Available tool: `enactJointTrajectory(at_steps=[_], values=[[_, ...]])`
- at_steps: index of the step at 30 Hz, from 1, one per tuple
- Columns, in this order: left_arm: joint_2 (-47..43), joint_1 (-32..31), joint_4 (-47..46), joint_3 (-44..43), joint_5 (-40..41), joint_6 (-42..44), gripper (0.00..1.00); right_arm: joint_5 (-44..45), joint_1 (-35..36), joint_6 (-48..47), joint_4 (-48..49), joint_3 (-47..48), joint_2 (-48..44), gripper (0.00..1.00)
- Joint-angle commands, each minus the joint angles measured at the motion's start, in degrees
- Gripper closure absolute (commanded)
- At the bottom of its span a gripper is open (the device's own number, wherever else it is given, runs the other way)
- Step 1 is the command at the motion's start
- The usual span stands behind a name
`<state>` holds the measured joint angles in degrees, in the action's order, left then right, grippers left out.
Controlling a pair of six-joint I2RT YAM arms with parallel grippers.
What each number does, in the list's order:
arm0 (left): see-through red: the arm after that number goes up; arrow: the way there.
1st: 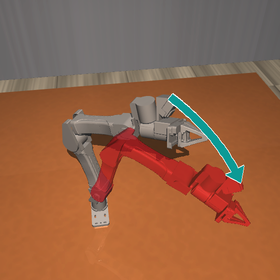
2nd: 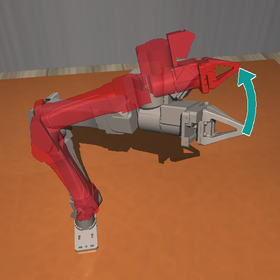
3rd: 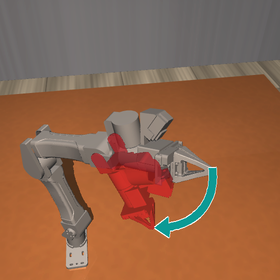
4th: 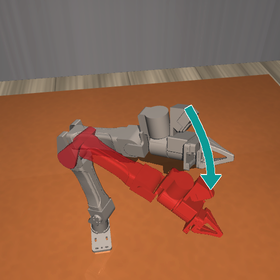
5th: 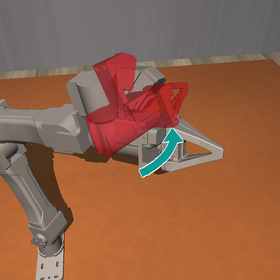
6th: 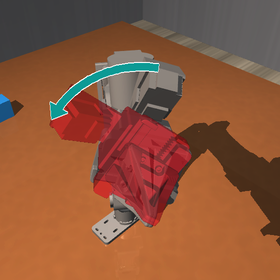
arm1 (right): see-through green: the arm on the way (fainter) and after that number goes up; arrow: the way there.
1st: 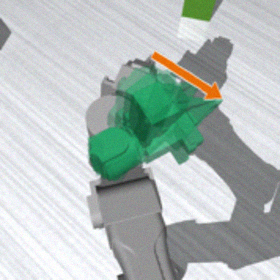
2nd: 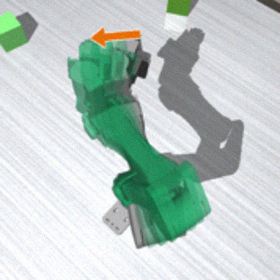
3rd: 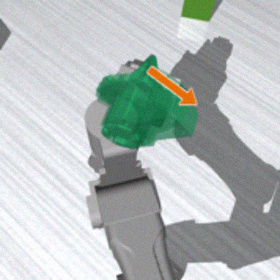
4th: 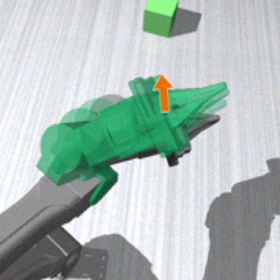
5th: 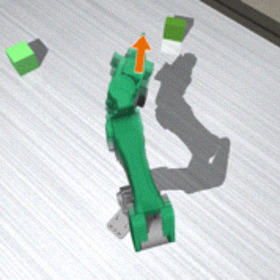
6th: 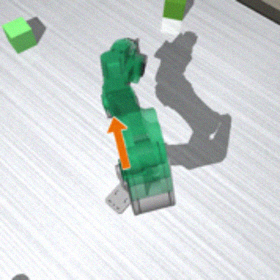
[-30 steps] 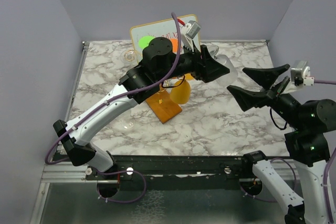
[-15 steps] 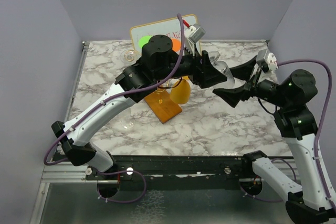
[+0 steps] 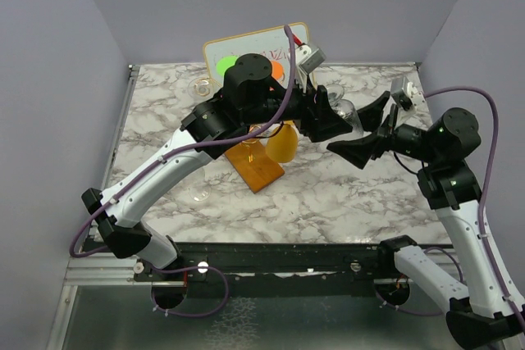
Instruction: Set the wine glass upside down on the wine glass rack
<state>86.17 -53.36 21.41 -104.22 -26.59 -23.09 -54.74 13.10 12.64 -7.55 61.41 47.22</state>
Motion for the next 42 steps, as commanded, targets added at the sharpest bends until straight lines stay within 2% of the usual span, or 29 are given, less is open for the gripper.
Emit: enactJointTrajectory(at_steps=[1,8,14,18,25,28,29,33,35,38,42], values=[[-0.56,-0.34,-1.55,-1.48,-1.62,2.45,0.86,-0.16,-0.1,5.19,5.92,-1.62,0.5,0.21],[-0.38,-0.34,-1.42,-0.66,-1.56,3.36,0.86,0.78,-0.1,7.35,9.62,-3.65,-0.01,0.26],[-0.32,-0.34,-0.52,-0.45,-0.39,3.39,0.87,-2.67,-0.07,7.6,13.88,-6.09,-2.32,0.14],[-0.14,-0.34,-0.4,-0.45,-0.65,3.02,0.87,-2.78,-0.1,7.47,13.84,-6.27,-2.19,0.14],[-0.06,-0.34,0.21,-0.29,-1.13,2.99,0.87,-3.06,-0.03,8.42,14.94,-6.64,-1.46,0.36],[0.2,-0.34,0.21,-0.19,-1.92,2.77,0.84,-3.49,-0.08,9.53,16.65,-6.81,-0.89,0.54],[0.22,-0.34,0.21,-0.12,-1.8,2.59,0.8,-3.57,-0.09,9.88,17.2,-6.96,-0.75,0.59],[0.07,-0.34,-0.34,-0.28,-1.11,1.83,0.53,-1.96,-0.02,11.62,21.95,-9.6,-1.48,0.87],[-0.11,-0.34,-1.66,0.08,-1.01,1.01,0.43,-1.3,-0.01,12.98,26.42,-12.09,-2.41,0.95],[-0.37,-0.34,-3.88,1.02,-1.07,0.0,0.42,-0.38,0.05,15.14,32.19,-15.02,-3.02,0.98],[-0.3,-0.34,-4.63,1.83,-1.27,0.01,0.55,0.27,0.49,15.44,32.53,-15.27,-2.27,0.92]])
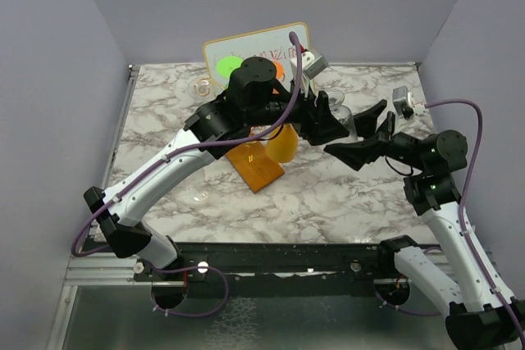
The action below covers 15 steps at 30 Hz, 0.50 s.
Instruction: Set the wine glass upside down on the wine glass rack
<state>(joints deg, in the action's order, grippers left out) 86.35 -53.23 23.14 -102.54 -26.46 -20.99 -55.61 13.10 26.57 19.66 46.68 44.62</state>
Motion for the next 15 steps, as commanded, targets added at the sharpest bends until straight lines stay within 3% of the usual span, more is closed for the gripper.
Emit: enactJointTrajectory(at_steps=[1,2,4,6,15], values=[[-0.41,-0.47,-6.35,0.48,-1.4,-1.94,0.61,1.2,0.64,1.48,5.26,-0.51,0.43,0.87],[-0.39,-0.47,-6.35,0.76,-1.59,-1.68,0.68,1.24,0.69,1.39,5.05,-0.33,0.51,0.82],[-0.21,-0.47,-5.91,0.94,-1.75,-1.03,0.77,1.1,0.85,1.1,4.15,0.09,0.99,0.57],[-0.13,-0.47,-5.19,0.75,-1.72,-0.18,0.81,0.41,0.91,0.13,2.9,0.62,1.31,0.39],[-0.26,-0.47,-2.14,0.13,-1.85,2.64,0.83,-0.18,0.95,-0.22,2.31,0.71,0.43,0.16]])
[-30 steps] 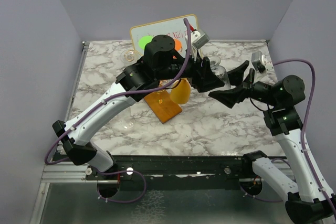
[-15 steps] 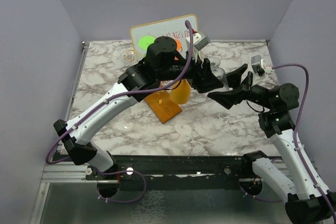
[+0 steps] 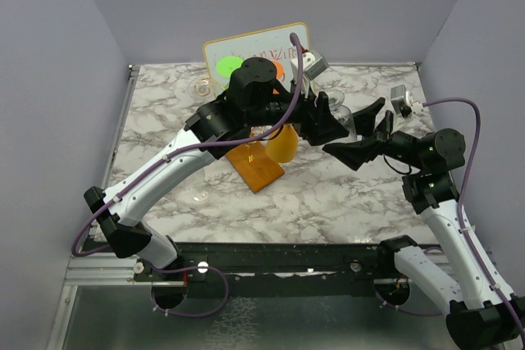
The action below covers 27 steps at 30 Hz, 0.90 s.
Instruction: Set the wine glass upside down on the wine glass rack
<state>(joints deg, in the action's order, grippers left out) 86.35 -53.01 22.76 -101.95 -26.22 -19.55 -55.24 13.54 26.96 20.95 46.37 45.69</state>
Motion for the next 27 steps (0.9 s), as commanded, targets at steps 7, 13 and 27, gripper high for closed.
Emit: enactJointTrajectory(at_steps=[7,13,27], values=[[-0.13,-0.69,-1.39,-0.66,-3.6,1.48,0.83,-0.59,0.44,-1.65,0.61,1.36,0.05,0.15],[-0.08,-0.69,-1.08,-0.86,-2.72,1.24,0.59,-1.3,0.55,-0.15,2.54,1.51,1.1,0.68],[-4.92,-0.69,-9.28,4.53,7.51,-1.42,0.07,16.15,10.08,-0.39,25.43,-7.47,1.88,0.99]])
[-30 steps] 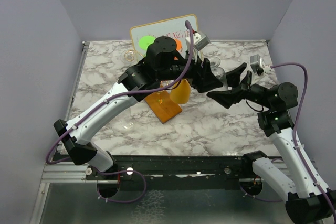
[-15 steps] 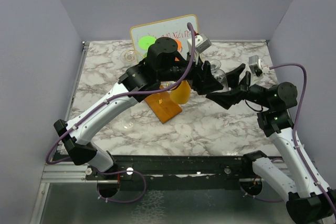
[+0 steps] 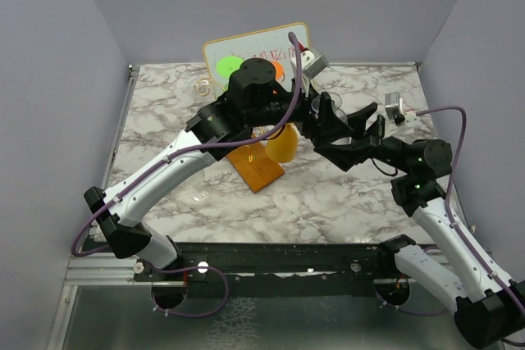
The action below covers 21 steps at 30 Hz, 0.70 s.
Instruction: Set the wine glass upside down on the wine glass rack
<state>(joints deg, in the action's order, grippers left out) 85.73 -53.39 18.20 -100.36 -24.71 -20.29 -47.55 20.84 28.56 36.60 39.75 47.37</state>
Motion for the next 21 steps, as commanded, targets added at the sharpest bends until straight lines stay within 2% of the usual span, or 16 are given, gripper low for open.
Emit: enactJointTrajectory(at_steps=[1,4,13,21], values=[[-5.19,-0.34,-5.07,3.63,7.33,-0.63,0.05,9.61,3.33,-2.27,10.47,-0.97,0.53,0.99],[-6.97,-0.32,-5.91,5.23,9.94,-0.31,0.01,12.84,4.76,-2.28,13.69,-1.41,1.38,0.99],[-12.12,-0.32,-5.95,6.89,14.67,2.58,0.01,21.78,11.33,-4.59,19.13,-2.79,3.13,0.99],[-22.94,-0.32,-5.87,9.87,24.05,5.58,0.01,27.11,17.74,-6.09,20.0,-5.19,3.33,0.99]])
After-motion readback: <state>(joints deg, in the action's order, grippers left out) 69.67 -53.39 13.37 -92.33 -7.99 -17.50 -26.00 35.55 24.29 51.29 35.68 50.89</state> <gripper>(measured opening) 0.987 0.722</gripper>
